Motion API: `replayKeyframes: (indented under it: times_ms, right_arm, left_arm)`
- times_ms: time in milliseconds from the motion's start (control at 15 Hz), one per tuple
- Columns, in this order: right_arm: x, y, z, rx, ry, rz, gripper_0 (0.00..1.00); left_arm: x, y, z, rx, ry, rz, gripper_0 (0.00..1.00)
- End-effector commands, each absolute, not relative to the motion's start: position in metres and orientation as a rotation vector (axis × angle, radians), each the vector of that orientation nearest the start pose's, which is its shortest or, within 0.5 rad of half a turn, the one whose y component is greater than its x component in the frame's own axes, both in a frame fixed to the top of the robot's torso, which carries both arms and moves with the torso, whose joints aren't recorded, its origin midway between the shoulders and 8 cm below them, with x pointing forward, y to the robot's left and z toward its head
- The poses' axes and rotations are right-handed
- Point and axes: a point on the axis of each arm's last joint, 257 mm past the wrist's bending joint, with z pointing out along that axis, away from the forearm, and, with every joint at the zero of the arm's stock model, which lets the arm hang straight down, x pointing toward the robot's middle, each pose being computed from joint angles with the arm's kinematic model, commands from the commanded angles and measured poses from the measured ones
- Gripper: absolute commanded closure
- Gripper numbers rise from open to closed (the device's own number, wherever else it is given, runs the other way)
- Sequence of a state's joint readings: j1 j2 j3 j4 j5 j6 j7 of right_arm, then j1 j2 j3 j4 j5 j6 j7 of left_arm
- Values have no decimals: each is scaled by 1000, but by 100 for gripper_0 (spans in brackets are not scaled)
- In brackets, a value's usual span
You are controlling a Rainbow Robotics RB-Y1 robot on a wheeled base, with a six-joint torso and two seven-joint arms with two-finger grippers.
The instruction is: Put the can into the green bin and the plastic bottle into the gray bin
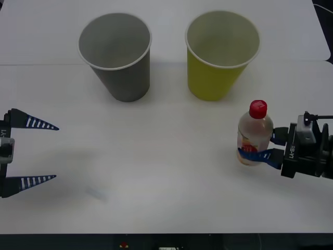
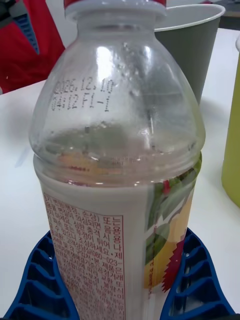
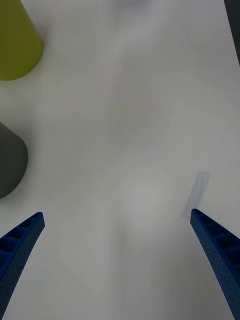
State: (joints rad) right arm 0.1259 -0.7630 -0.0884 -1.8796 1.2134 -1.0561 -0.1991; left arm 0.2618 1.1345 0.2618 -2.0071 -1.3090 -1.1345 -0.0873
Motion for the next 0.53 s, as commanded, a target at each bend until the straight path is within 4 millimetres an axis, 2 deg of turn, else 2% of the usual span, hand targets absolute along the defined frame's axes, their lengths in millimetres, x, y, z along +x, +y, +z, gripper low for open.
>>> replayKeyframes:
  times_ms: [67,533]
  right_arm:
    - [362,-175,-140,-1069,1629,627,100]
    - [360,-140,-92,-1006,1756,668,100]
  left_arm:
    - [341,286,-167,1762,1444,-118,0]
    - [341,286,-167,1762,1444,-118,0]
